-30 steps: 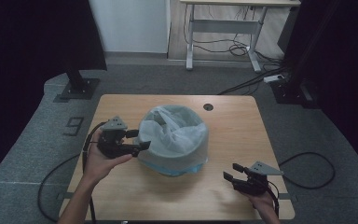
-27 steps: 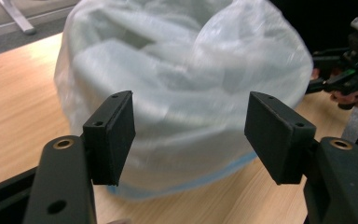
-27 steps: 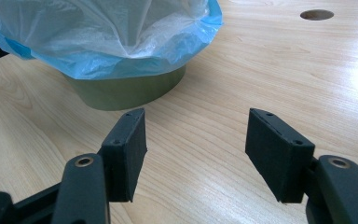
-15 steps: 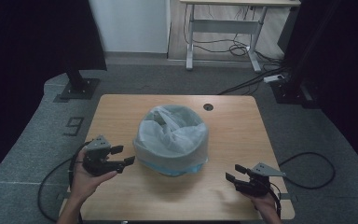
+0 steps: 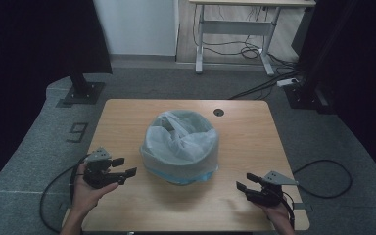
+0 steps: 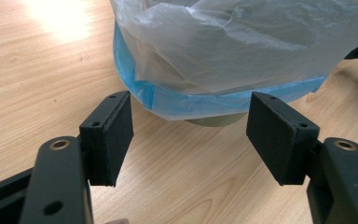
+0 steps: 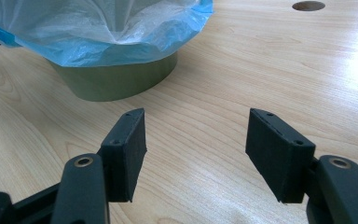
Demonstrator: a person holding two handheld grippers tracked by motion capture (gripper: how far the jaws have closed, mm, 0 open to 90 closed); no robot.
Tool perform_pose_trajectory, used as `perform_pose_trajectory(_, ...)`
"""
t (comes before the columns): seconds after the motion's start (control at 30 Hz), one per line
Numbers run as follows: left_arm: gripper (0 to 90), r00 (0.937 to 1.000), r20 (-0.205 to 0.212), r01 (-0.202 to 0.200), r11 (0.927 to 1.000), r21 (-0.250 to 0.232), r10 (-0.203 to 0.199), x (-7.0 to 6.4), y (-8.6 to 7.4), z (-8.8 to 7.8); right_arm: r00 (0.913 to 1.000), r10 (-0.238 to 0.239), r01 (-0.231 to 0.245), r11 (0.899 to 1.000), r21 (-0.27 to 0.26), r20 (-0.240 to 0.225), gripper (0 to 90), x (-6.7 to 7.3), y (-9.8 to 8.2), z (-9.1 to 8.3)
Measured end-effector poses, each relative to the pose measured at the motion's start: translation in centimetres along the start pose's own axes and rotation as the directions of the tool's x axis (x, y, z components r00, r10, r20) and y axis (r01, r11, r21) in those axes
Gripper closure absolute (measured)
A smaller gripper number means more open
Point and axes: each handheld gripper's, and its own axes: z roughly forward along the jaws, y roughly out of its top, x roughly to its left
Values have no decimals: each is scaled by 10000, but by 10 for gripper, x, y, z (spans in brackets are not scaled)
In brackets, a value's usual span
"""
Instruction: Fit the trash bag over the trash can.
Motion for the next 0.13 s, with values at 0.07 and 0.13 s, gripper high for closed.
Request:
perform_pose_trajectory(0.07, 316, 10000, 65, 6, 10000, 8, -6, 0, 0, 0, 10000, 13, -13, 10000, -6, 0, 370, 0, 0, 0)
perform_pose_trajectory(0.13, 316, 10000, 40, -18, 10000, 49, 18, 0, 0, 1, 10000, 28, -28, 10000, 12, 13, 369, -1, 0, 0)
